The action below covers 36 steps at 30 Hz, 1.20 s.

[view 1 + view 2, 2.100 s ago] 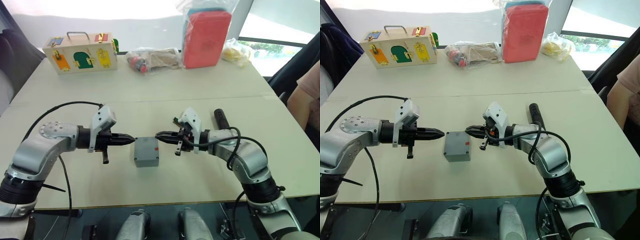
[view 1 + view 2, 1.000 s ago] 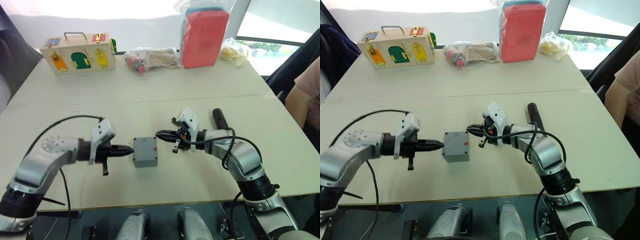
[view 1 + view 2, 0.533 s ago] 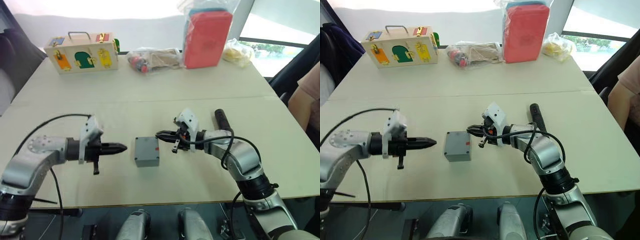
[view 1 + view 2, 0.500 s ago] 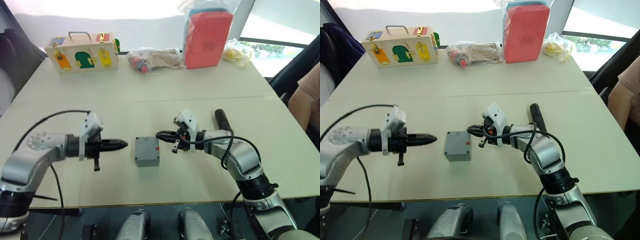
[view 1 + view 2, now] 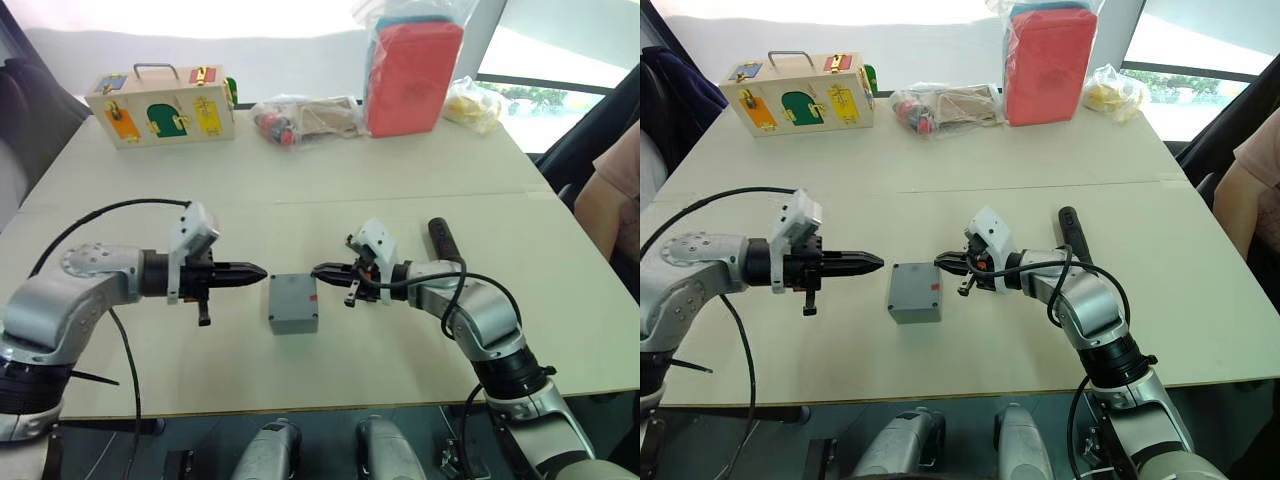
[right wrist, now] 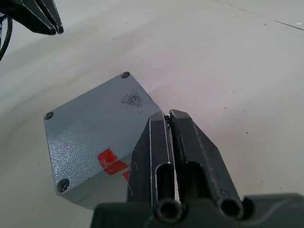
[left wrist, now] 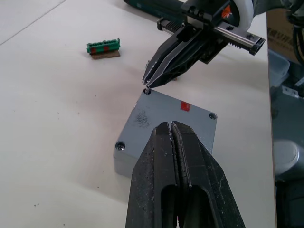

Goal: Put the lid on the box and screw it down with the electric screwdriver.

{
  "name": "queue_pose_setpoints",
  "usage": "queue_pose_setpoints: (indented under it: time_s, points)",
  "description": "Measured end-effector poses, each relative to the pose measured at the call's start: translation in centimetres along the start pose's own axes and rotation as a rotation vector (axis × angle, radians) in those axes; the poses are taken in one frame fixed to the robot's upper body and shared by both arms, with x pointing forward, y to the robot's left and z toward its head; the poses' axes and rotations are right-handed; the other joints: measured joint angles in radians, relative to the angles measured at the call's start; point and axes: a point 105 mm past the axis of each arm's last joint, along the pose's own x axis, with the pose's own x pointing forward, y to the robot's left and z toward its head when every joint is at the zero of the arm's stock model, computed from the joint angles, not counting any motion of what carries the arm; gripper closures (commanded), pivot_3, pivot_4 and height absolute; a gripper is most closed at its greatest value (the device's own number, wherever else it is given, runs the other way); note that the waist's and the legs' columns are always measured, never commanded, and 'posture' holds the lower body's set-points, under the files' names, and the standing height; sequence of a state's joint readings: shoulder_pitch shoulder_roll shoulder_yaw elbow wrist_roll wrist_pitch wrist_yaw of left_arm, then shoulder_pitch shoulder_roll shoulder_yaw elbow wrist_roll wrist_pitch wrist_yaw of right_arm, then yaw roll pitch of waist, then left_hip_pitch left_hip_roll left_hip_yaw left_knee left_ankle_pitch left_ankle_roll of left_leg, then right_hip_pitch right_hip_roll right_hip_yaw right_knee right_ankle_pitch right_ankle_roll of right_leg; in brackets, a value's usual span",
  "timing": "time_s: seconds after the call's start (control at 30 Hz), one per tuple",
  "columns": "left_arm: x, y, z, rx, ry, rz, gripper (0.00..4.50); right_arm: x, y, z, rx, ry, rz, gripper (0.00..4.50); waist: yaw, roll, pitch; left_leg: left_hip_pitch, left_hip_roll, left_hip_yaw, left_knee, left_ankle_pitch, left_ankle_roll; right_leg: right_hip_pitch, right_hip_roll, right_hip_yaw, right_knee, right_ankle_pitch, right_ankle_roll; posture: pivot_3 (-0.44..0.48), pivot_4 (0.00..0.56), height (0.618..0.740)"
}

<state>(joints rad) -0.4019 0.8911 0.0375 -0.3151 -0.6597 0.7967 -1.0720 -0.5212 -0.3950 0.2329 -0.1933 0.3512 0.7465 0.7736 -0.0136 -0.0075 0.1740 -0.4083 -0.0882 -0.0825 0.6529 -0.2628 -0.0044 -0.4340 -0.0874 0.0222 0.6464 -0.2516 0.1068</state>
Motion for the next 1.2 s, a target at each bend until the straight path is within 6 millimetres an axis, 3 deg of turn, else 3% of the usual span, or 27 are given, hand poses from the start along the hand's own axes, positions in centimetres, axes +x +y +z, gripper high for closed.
queue_pose_setpoints:
  time_s: [0.1, 0.33, 0.43, 0.53, 0.7, 0.9, 1.03, 1.2]
  points:
    - [0.2, -0.1, -0.1, 0.005, 0.01, -0.007, 4.5, 0.0, 0.0, 0.0, -0.001, 0.0, -0.002, 2.53, 0.0, 0.0, 0.0, 0.0, 0.0, 0.0, 0.0, 0.0, 0.0, 0.0, 0.0, 0.0, 0.0, 0.0, 0.0, 0.0, 0.15, 0.74]
    - [0.4, -0.1, 0.2, 0.021, 0.004, -0.015, 4.5, -0.8, -0.5, 0.6, 0.025, -0.023, -0.019, 2.53, 0.004, 0.0, 0.0, 0.0, 0.0, 0.0, 0.0, 0.0, 0.0, 0.0, 0.0, 0.0, 0.0, 0.0, 0.0, 0.0, 0.15, 0.74]
    - [0.8, -0.4, 1.1, 0.057, -0.022, -0.05, 4.5, -3.4, -1.7, 2.8, 0.037, -0.056, -0.068, 2.53, 0.005, 0.0, 0.0, -0.001, -0.001, 0.0, 0.001, 0.0, 0.001, 0.001, 0.0, 0.0, -0.001, 0.0, 0.0, 0.0, 0.15, 0.74]
    - [1.7, -1.0, 1.9, 0.102, -0.038, -0.117, 4.5, -6.6, -3.8, 4.7, 0.03, -0.016, -0.164, 1.8, 0.006, 0.0, 0.0, -0.001, -0.001, 0.0, 0.001, -0.001, 0.001, 0.001, -0.001, 0.0, -0.001, 0.0, 0.0, 0.0, 0.15, 0.74]
    - [3.4, -1.9, 2.8, 0.197, -0.036, -0.213, 4.5, -12.5, -6.4, 5.5, 0.048, 0.233, -0.333, 0.02, 0.003, 0.0, 0.0, -0.001, 0.0, 0.001, 0.001, -0.002, 0.003, 0.001, -0.001, 0.0, -0.003, 0.0, 0.0, 0.0, 0.15, 0.74]
    - [5.4, -2.7, 3.5, 0.312, -0.049, -0.309, 4.5, -17.2, -7.6, 4.3, 0.334, 0.53, -0.456, 0.02, 0.001, 0.0, 0.0, -0.001, 0.001, 0.003, 0.001, -0.003, 0.005, 0.001, -0.001, 0.001, -0.003, -0.001, -0.001, 0.0, 0.15, 0.74]
    - [6.5, -2.9, 3.2, 0.333, -0.058, -0.326, 4.5, -17.1, -7.9, 1.5, 0.508, 0.632, -0.435, 0.02, 0.001, 0.0, 0.001, -0.001, 0.001, 0.004, 0.001, -0.003, 0.006, 0.001, -0.002, 0.001, -0.004, 0.0, -0.001, 0.0, 0.15, 0.74]
    - [7.2, -3.3, 3.2, 0.345, -0.069, -0.33, 4.5, -16.5, -8.6, -0.2, 0.591, 0.704, -0.45, 0.02, 0.002, 0.0, 0.001, -0.001, 0.001, 0.004, 0.001, -0.003, 0.005, 0.001, -0.002, 0.001, -0.004, 0.0, -0.001, 0.0, 0.15, 0.74]
